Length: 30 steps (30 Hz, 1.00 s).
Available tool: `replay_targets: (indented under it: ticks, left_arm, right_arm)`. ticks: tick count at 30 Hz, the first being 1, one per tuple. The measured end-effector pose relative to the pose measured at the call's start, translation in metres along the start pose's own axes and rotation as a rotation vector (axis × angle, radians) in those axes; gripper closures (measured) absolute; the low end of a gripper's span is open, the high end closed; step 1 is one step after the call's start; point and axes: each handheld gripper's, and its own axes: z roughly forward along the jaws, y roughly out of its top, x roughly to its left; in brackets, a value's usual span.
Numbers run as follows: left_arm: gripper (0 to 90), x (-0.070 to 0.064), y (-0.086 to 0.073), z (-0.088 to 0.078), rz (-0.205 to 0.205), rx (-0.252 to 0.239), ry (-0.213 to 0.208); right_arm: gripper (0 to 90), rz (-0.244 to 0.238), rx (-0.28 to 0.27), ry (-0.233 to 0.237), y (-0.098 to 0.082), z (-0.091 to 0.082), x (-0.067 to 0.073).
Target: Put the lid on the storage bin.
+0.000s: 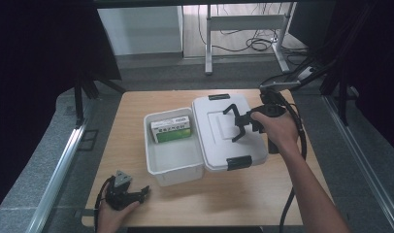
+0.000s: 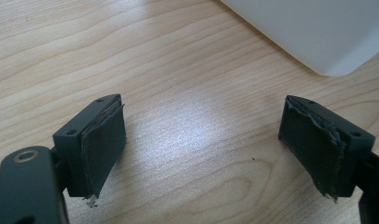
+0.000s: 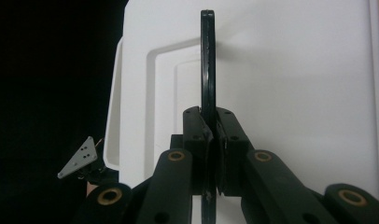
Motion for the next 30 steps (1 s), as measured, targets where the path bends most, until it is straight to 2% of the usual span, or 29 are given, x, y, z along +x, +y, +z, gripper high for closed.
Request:
replay_targets:
  ticks: [2,8,20,30]
  left_arm:
    - [14.7,0.000,0.000,0.000,0.000,0.000,0.000]
    - [14.7,0.000,0.000,0.000,0.000,0.000,0.000]
    - [14.7,0.000,0.000,0.000,0.000,-0.001,0.000]
    - [14.7,0.000,0.000,0.000,0.000,0.000,0.000]
  right_arm:
    - [84.4,-0.008,0.007,0.007,0.002,0.003,0.009]
    - [84.4,-0.026,0.017,0.015,0.004,0.011,0.024]
    - [84.3,-0.055,0.039,0.032,0.006,0.025,0.046]
    - [84.2,-0.074,0.058,0.028,0.006,0.036,0.059]
